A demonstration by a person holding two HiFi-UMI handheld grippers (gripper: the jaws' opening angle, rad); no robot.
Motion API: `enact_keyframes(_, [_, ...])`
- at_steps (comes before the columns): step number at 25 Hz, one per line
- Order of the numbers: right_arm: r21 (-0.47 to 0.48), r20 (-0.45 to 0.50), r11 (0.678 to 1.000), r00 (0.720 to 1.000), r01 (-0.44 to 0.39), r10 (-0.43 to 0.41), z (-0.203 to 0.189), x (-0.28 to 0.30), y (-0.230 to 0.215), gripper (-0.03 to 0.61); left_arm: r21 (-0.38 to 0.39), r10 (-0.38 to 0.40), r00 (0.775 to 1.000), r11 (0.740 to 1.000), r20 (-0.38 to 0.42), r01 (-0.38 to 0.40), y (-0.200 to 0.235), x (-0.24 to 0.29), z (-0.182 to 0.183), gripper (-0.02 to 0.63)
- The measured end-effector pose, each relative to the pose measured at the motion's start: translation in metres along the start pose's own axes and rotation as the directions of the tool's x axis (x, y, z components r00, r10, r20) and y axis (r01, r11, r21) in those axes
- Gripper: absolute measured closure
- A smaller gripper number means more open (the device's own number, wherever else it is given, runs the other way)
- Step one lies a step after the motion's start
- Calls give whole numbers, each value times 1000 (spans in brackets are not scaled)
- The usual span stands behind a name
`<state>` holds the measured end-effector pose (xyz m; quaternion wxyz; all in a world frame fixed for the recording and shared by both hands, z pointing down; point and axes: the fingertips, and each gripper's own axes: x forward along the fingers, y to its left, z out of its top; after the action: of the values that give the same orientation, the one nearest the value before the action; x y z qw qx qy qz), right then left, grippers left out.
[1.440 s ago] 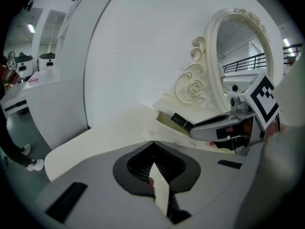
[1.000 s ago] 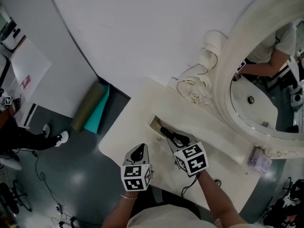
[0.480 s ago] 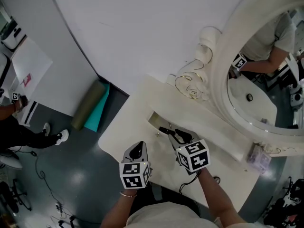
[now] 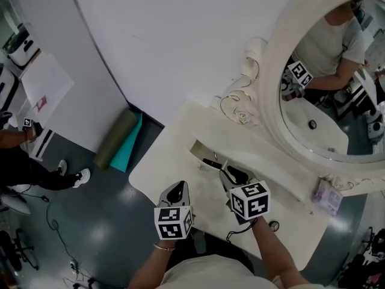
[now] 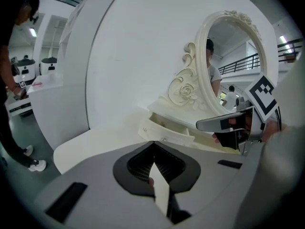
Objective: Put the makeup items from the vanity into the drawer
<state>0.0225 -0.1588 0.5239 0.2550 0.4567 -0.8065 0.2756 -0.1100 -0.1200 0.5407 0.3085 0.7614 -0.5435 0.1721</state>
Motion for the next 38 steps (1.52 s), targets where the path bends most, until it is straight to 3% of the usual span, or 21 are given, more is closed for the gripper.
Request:
enact_keyframes(11, [99, 70, 992, 994, 74, -82, -25, -51, -2, 486, 60, -38, 998, 998, 43, 36, -19, -30, 0, 606])
enact_keyframes(20, [204, 99, 965, 978, 163, -186, -57, -91, -14, 537, 94, -72, 995, 993, 63, 66, -33, -40, 5, 607])
enact_keyframes(33, [240, 95, 947, 965, 215, -244, -76, -109, -20, 552, 132, -128, 991, 984, 38, 122, -50, -40, -4, 607])
enact_keyframes(38, [241, 99, 946, 965, 215, -245, -72, -108, -19, 552, 109, -132, 990, 986, 45, 127, -47, -38, -2, 607])
